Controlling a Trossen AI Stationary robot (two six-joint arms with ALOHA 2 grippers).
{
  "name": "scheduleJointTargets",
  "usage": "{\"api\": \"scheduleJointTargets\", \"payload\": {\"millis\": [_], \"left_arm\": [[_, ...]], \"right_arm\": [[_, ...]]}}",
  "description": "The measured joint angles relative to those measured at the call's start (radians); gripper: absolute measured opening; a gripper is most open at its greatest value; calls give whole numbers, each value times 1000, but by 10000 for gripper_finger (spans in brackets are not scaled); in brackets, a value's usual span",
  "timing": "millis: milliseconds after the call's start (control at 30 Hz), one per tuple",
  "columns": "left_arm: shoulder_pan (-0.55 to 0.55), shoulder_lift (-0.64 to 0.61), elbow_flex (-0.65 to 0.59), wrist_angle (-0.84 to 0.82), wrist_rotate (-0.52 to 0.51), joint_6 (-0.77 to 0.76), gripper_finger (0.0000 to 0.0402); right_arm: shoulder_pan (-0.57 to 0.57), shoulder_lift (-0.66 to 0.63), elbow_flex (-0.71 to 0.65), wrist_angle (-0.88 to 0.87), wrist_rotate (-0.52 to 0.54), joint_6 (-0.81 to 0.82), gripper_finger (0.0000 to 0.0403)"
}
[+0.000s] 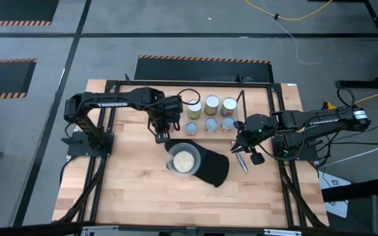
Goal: Pick and place cans onto a shelf
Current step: Put the canned mix fruits on the shelf
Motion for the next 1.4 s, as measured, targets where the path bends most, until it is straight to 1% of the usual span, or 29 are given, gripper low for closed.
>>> {"api": "scheduleJointTargets", "payload": {"millis": [267, 567, 1400], "left_arm": [[5, 0, -101, 111, -1, -1, 0], [22, 0, -161, 222, -10, -1, 1], [25, 0, -176, 241, -13, -1, 8]], "right_arm": [[0, 0, 0, 0, 0, -1, 45], [0, 0, 0, 0, 0, -5, 45], [0, 0, 0, -1, 0, -2, 45]]}}
